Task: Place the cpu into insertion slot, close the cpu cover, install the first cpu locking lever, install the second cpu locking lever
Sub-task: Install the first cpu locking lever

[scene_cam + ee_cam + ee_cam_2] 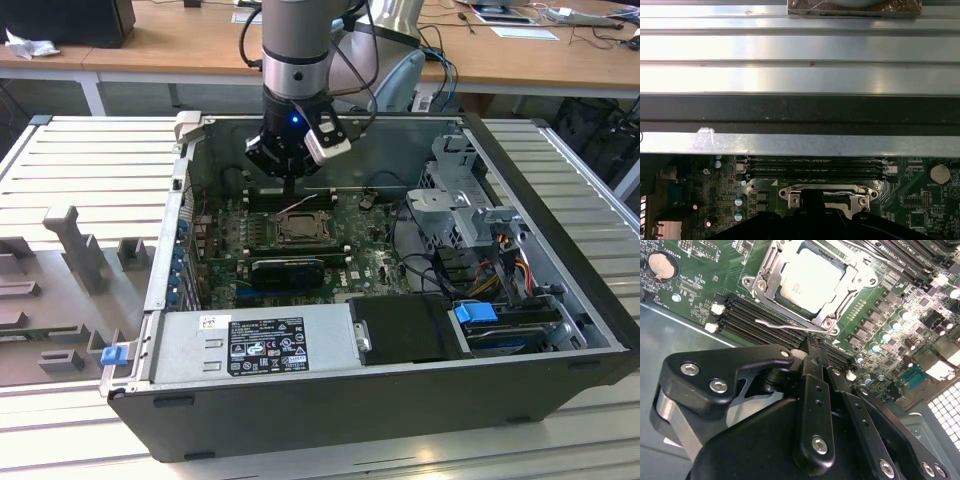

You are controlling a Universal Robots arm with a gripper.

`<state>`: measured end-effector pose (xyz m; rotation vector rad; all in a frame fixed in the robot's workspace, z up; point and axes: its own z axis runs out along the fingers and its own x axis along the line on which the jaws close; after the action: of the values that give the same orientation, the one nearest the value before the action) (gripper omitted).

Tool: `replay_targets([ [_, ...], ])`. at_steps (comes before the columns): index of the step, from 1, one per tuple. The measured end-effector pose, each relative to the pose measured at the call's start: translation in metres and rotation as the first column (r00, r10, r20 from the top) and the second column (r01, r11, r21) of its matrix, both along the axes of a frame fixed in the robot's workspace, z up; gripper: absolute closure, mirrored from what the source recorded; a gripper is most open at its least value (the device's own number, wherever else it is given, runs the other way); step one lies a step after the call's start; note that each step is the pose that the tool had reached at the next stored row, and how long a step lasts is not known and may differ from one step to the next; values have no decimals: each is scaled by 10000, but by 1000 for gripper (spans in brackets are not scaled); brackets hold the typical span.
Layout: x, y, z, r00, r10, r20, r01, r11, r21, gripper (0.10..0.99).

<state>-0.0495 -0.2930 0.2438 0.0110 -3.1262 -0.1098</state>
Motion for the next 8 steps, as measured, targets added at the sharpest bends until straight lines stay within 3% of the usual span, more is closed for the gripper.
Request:
replay_targets([
  [5,12,-1,-6,10000,0,-1,0,10000,4,980],
  [8,31,0,-13,10000,0,0,0,10000,86,980],
])
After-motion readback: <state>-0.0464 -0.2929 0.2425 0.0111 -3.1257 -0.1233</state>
